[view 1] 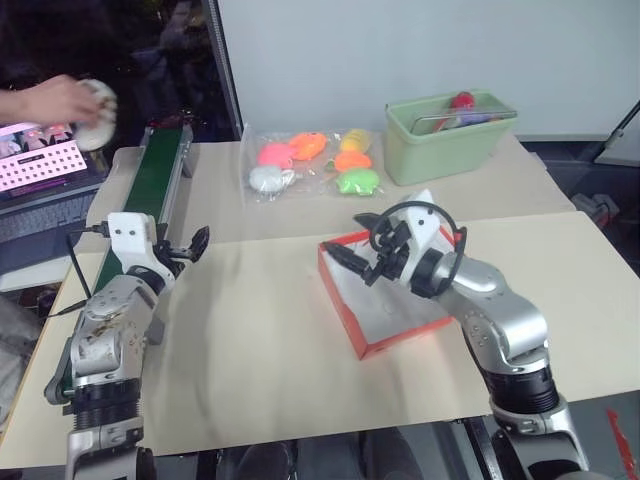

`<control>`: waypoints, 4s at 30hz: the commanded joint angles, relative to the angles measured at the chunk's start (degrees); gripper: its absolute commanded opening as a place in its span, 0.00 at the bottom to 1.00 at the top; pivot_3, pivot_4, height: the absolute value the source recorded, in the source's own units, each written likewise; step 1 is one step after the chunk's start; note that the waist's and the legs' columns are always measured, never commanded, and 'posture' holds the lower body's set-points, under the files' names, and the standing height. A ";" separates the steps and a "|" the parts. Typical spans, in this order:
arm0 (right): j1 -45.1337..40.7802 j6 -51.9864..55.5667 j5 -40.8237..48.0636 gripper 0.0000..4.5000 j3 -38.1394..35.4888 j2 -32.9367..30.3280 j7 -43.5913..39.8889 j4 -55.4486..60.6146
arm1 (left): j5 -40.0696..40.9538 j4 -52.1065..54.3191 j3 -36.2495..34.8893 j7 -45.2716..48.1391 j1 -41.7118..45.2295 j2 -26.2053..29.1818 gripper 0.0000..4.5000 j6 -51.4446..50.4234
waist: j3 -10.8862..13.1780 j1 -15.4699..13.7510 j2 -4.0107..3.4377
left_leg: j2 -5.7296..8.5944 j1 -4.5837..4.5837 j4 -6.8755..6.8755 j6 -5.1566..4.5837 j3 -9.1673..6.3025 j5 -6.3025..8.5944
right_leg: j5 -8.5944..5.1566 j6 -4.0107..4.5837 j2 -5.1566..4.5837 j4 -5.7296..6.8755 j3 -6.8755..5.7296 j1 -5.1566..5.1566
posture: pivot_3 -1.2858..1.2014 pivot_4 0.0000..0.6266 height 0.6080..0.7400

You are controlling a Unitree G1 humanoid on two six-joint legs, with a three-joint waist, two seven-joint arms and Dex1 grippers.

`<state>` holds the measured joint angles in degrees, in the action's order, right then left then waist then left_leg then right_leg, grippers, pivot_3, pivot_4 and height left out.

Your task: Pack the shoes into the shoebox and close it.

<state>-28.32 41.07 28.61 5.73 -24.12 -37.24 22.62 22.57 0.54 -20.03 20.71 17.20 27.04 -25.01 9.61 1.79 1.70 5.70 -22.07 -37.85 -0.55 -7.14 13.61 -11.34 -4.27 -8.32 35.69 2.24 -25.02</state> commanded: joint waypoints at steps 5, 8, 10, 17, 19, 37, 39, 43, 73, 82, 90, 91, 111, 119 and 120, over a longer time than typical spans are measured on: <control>0.21 0.68 5.79 1.00 5.17 -7.90 -15.79 3.53 | 0.41 2.28 -6.57 1.36 -5.79 5.66 0.98 1.11 | 0.00 0.08 0.01 | -0.17 0.05 0.00 0.06 0.05 0.06 | 0.01 0.02 0.12 0.03 -0.01 -0.03 | 0.52 0.24 1.00; -0.41 -0.08 4.84 1.00 6.30 -7.92 -16.62 2.43 | 0.36 0.50 -8.68 2.29 -7.58 7.75 0.98 1.47 | 0.00 0.09 0.00 | -0.33 0.14 0.00 0.09 0.09 0.06 | 0.06 0.11 0.27 0.03 0.00 0.01 | 0.52 0.24 1.00; -0.32 -0.64 4.11 1.00 7.22 -7.97 -17.14 1.99 | 0.33 0.89 -9.75 2.41 -9.01 8.41 0.98 1.48 | 0.00 0.07 0.00 | -0.40 0.15 0.00 0.12 0.09 0.07 | 0.08 0.14 0.35 0.02 0.00 0.01 | 0.52 0.24 1.00; -0.73 -1.16 -0.72 1.00 11.76 -7.79 -16.87 0.18 | 0.82 3.81 -11.49 1.73 -13.15 9.19 0.98 -1.47 | 0.00 -0.18 0.02 | -0.49 0.11 0.00 0.27 0.12 0.18 | 0.09 0.16 0.42 0.00 -0.01 -0.10 | 0.52 0.24 1.00; -0.65 -1.29 -1.17 1.00 11.97 -7.59 -17.03 -0.19 | -0.20 4.50 -11.22 1.33 -13.91 9.07 0.98 -1.33 | 0.00 -0.60 0.02 | -0.50 0.11 0.00 0.28 0.12 0.18 | 0.10 0.16 0.42 0.00 -0.01 -0.09 | 0.52 0.24 1.00; 1.20 -0.05 -2.03 1.00 11.33 -5.55 -14.82 -0.69 | -1.80 10.39 -7.39 -2.68 -9.07 14.36 0.98 -19.78 | 0.00 -0.79 0.04 | -0.56 0.13 0.00 0.33 0.13 0.21 | 0.11 0.19 0.54 -0.01 -0.01 -0.09 | 0.52 0.24 1.00; 1.46 0.00 -1.98 1.00 11.25 -5.53 -14.51 -0.64 | -1.18 10.60 -8.28 -2.86 -8.09 14.58 0.98 -21.53 | 0.00 -0.72 0.04 | -0.56 0.16 0.00 0.35 0.16 0.24 | 0.11 0.19 0.54 0.00 0.00 -0.09 | 0.52 0.24 1.00; 1.76 -0.01 -2.01 1.00 11.22 -5.33 -14.04 -0.64 | -2.51 10.05 -8.22 -3.10 -7.92 15.34 0.98 -22.64 | 0.01 -0.56 0.04 | -0.58 0.18 0.00 0.40 0.18 0.27 | 0.13 0.22 0.63 0.00 0.01 -0.11 | 0.52 0.24 1.00; 2.11 2.38 1.27 1.00 7.43 -4.05 -11.66 1.15 | -2.59 5.40 -6.95 -4.39 -8.14 12.92 0.98 -38.37 | -0.15 -0.90 -0.22 | -0.68 0.90 0.01 0.51 0.30 0.40 | 0.13 0.27 0.73 0.05 0.02 0.40 | 0.52 0.24 1.00; 1.78 2.74 2.01 1.00 6.23 -3.75 -10.64 1.36 | -2.49 6.60 -6.84 -3.81 -7.37 12.47 0.49 -39.11 | -0.22 -1.19 -0.34 | -0.71 1.35 0.01 0.50 0.30 0.43 | -0.18 -0.21 0.73 0.01 0.01 0.92 | 0.52 0.24 1.00; 1.73 2.85 2.15 1.00 5.80 -3.56 -9.57 1.44 | -2.83 6.14 -6.81 -3.73 -6.57 12.39 0.00 -39.19 | -0.22 -1.49 -0.34 | -0.71 1.33 0.01 0.51 0.30 0.44 | -0.17 -0.21 0.73 -0.01 0.02 0.91 | 0.52 0.24 1.00; 1.73 2.87 2.17 1.00 5.69 -3.55 -9.45 1.44 | -2.88 5.96 -6.67 -3.75 -6.37 12.35 0.00 -39.14 | -0.22 -1.49 -0.34 | -0.71 1.33 0.01 0.51 0.30 0.44 | -0.18 -0.21 0.73 -0.01 0.02 0.91 | 0.52 0.24 1.00; 2.13 3.41 3.28 1.00 4.94 -4.60 -8.51 2.29 | -4.21 5.50 -5.81 -5.30 -5.20 9.21 0.00 -37.10 | -0.28 -2.52 -0.47 | -0.73 1.34 0.01 0.52 0.28 0.43 | -0.19 -0.24 0.73 0.01 -0.01 0.94 | 0.52 0.24 1.00; 2.14 3.90 3.43 1.00 4.65 -4.48 -8.07 2.61 | -6.48 4.75 -2.02 -4.45 -5.97 11.49 0.00 -35.55 | -0.28 -2.55 -0.47 | -0.75 1.33 0.01 0.52 0.27 0.43 | -0.21 -0.25 0.72 0.00 -0.02 0.95 | 0.52 0.24 1.00; 1.90 3.78 3.19 1.00 4.70 -4.21 -7.76 2.28 | -7.32 4.96 -1.18 -4.51 -5.96 12.04 0.00 -34.47 | -0.28 -2.54 -0.48 | -0.75 1.33 0.01 0.52 0.27 0.43 | -0.21 -0.25 0.72 0.00 -0.03 0.95 | 0.52 0.24 1.00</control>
<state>-25.72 44.69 30.64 11.92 -28.70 -45.49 23.06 16.46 7.32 -24.93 15.31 12.22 39.18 -60.11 9.33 -0.75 1.22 4.94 -20.73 -37.84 -0.03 -6.87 14.04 -11.54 -4.52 -7.59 35.68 2.21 -24.07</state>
